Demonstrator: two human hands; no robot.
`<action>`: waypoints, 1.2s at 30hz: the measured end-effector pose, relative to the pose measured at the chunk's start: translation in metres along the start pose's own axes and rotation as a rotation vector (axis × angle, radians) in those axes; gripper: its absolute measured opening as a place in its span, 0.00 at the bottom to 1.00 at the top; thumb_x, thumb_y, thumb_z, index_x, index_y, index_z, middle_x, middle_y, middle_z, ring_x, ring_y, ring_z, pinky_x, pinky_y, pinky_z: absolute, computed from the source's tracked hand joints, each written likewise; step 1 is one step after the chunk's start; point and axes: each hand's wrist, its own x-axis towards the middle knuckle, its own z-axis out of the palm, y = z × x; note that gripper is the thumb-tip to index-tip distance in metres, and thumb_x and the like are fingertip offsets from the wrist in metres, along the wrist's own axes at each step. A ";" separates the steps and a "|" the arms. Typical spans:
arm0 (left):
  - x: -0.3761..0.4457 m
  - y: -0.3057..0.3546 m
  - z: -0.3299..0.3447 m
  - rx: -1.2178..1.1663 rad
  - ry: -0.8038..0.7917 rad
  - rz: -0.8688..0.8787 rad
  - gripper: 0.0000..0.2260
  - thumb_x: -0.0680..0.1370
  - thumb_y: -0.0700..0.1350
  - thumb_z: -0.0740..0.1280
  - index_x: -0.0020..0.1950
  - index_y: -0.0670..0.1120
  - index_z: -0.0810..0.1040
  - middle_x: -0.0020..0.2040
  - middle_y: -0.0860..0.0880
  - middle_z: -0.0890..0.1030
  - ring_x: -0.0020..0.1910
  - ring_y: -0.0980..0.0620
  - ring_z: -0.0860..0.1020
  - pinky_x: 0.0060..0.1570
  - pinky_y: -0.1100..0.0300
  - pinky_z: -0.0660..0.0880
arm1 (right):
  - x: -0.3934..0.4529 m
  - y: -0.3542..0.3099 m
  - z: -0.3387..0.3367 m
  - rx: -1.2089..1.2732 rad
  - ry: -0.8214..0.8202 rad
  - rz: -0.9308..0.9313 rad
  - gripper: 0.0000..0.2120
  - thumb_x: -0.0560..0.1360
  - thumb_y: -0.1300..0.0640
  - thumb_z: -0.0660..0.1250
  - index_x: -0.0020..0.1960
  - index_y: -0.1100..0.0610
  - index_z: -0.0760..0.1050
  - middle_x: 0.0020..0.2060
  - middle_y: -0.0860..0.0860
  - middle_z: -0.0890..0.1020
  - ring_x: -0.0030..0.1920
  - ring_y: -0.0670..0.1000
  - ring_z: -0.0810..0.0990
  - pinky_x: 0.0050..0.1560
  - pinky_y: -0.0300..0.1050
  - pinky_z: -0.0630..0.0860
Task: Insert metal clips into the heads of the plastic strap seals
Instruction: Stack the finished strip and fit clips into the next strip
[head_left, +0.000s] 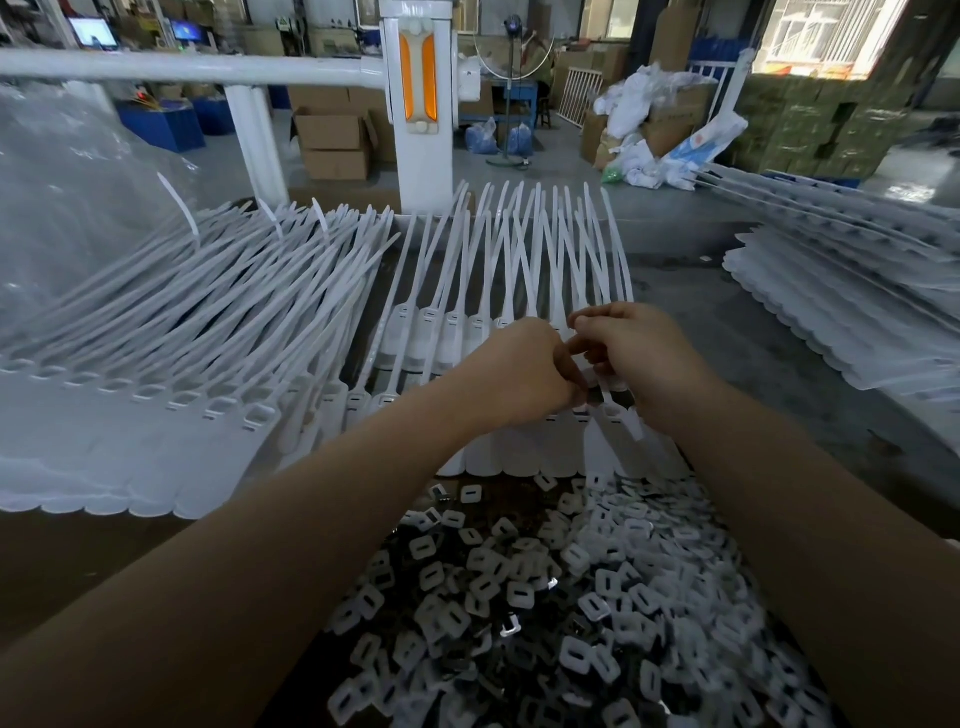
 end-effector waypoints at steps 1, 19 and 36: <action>0.001 0.000 0.001 -0.006 -0.004 -0.010 0.07 0.77 0.43 0.70 0.50 0.43 0.86 0.44 0.43 0.85 0.37 0.50 0.80 0.38 0.59 0.77 | 0.000 0.000 0.000 -0.005 0.000 -0.002 0.05 0.80 0.56 0.63 0.49 0.51 0.78 0.43 0.50 0.83 0.48 0.51 0.77 0.53 0.54 0.76; 0.006 0.004 0.009 -0.048 -0.047 -0.135 0.09 0.81 0.45 0.64 0.45 0.41 0.76 0.31 0.49 0.71 0.28 0.54 0.68 0.27 0.63 0.64 | 0.000 0.000 0.001 -0.021 -0.001 -0.006 0.04 0.80 0.57 0.63 0.49 0.52 0.77 0.41 0.50 0.83 0.46 0.50 0.77 0.54 0.53 0.77; 0.007 0.003 0.006 0.094 0.007 -0.170 0.13 0.72 0.52 0.73 0.49 0.43 0.82 0.46 0.44 0.83 0.45 0.46 0.81 0.47 0.51 0.78 | 0.001 0.001 0.001 -0.029 -0.003 -0.007 0.04 0.79 0.56 0.64 0.50 0.53 0.78 0.41 0.50 0.83 0.45 0.49 0.77 0.48 0.47 0.76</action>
